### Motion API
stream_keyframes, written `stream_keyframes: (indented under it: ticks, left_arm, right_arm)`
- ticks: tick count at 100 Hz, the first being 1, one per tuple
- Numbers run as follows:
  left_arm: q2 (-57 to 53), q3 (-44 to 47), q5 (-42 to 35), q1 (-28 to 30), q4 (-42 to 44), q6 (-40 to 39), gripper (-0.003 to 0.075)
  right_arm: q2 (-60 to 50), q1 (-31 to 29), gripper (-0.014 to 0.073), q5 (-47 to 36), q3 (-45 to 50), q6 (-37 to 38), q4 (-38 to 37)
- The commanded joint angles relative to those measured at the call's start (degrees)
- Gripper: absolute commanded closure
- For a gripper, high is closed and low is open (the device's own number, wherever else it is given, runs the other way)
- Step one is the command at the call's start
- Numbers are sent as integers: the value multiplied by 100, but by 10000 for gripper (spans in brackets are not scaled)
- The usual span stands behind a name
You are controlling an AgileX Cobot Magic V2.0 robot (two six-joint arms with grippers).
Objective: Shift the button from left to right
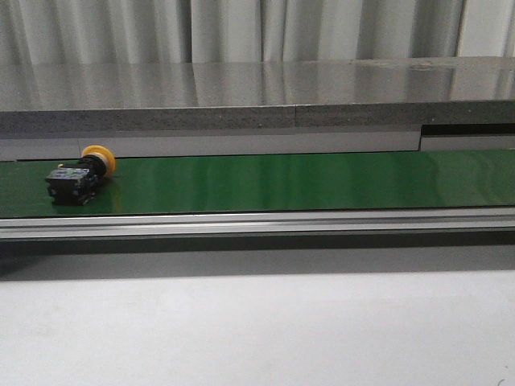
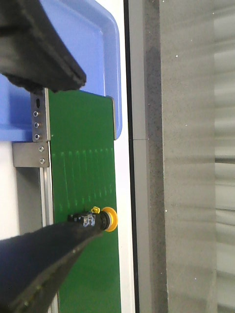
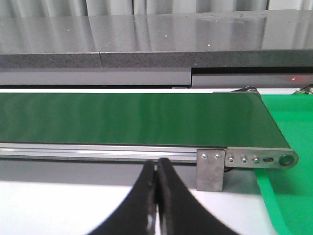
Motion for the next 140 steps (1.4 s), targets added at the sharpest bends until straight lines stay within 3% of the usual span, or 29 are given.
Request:
stream_keyframes:
  ticks: [1,26,35,47,71,105,122,140]
  left_arm:
    - [3,-137,-535,-33,-76,4,177]
    - [3,-137,-525,-33,-76,4,178]
    - [3,-137,-525,-33,-76,4,217]
    - [3,-137,-525,-33,-76,4,352]
    - [3,-137,-525,-33,-76,4,744]
    - [3,-137,-525,-33,-66,4,741]
    - [3,-137,-525,-33,-66,4,741]
    - [3,-137,-525,-33,-66,4,741]
  right_arm:
    - [125,-15,662,-495,-94,-13,-38]
    - [125,-15,662,-495,-94,-13,-38]
    - [125,-15,662,-495,-94,-13,-38]
    - [125,-15,662,-495,-94,-13,-38]
    - [125,-15,662,-740,-94,-13,-38]
    - [125,-15,662,-868,-540,-13,370]
    - [187,-15,662,351,-1446,-13,440]
    - [947,-15,662,1736,-2573,-13,440]
